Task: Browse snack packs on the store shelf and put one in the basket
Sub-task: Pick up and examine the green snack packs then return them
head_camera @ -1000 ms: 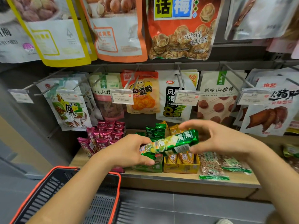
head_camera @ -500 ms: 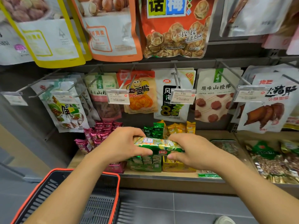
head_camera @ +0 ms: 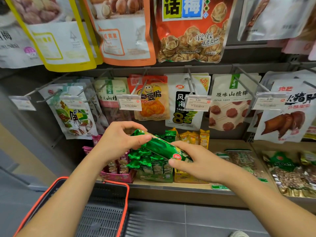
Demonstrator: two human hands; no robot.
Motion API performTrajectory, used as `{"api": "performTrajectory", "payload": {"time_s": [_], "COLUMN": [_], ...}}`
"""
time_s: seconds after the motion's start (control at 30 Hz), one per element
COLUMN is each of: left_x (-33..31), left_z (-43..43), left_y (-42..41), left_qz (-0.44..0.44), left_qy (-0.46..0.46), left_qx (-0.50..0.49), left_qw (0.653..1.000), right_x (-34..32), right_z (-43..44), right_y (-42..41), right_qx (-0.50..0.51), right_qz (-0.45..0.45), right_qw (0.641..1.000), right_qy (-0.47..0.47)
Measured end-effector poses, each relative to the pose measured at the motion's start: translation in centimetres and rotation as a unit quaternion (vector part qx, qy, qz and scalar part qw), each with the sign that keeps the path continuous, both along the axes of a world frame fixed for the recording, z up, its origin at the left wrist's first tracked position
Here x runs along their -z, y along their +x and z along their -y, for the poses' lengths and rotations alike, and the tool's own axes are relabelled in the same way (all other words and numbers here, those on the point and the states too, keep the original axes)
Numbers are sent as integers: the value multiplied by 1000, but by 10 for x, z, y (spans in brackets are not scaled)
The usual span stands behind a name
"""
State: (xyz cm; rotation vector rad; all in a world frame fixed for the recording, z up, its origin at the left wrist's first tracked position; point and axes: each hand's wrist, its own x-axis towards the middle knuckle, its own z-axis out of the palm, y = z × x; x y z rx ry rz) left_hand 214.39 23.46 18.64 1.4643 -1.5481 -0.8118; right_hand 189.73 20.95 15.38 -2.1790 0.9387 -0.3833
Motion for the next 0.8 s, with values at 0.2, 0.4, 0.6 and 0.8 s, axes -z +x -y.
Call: {"api": "performTrajectory", "payload": {"time_s": [0.2,0.4,0.6,0.8], "left_x": [3,7,9,11], "left_z": [0,4,8,9], "left_y": [-36,-33,-26,-25], "left_qz": [-53,-47,-75,-88], "left_qy": [-43,-21,56,78], "left_qx": [38,27,32,11], "left_qw": [997,998,995,993], "right_x": [4,1,3,10], "right_z": [-21,-23,-14,-13], "right_y": [26,27,16,18], "right_qx": [22,37,95,123], "right_qz": [107,71,-31,-84], "right_qw": [994,996,987,969], "right_qy": [-2,-38,-123,-198]}}
